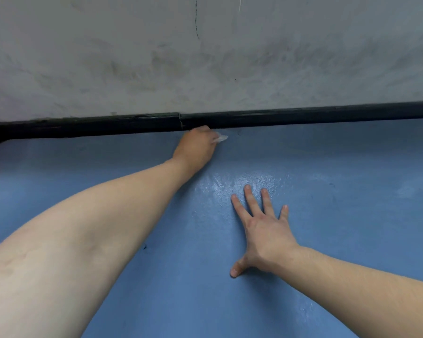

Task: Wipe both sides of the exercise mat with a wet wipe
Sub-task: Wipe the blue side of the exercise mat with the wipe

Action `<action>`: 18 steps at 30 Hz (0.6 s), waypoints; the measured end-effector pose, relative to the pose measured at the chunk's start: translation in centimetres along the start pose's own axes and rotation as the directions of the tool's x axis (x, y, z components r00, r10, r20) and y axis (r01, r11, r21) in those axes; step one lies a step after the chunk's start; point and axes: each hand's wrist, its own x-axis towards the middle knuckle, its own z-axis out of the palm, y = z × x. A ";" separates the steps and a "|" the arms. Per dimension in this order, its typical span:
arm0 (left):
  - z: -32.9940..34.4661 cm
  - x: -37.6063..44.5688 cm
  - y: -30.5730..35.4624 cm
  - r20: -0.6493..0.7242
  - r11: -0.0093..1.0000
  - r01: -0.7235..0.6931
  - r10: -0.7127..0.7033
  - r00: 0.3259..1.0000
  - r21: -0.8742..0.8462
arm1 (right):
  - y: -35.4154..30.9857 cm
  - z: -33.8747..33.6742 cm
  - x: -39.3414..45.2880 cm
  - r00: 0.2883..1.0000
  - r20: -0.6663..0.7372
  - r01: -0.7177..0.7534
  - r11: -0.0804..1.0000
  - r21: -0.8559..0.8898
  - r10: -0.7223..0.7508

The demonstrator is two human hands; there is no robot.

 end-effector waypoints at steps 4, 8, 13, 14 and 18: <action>0.4 1.5 -0.8 -0.136 0.977 0.199 -0.188 0.973 0.070 | 0.1 -0.1 0.0 1.000 0.001 0.001 1.000 -0.002 -0.001; 1.4 0.5 1.6 -0.003 0.991 -0.131 0.131 0.991 -0.002 | 0.0 -0.1 -0.1 1.000 -0.011 0.006 1.000 -0.005 -0.006; 0.0 1.7 0.2 -0.100 0.987 0.114 -0.102 0.990 0.117 | 0.0 -0.2 -0.2 1.000 -0.001 0.006 1.000 -0.002 -0.006; 0.3 0.9 1.3 -0.078 0.994 0.024 -0.016 0.997 0.106 | 0.0 -0.2 -0.3 1.000 -0.003 0.006 1.000 -0.001 -0.006; 0.9 -1.4 2.5 0.099 0.958 -0.286 0.285 0.953 -0.001 | 0.1 -0.3 -0.4 1.000 -0.012 0.014 1.000 -0.006 -0.014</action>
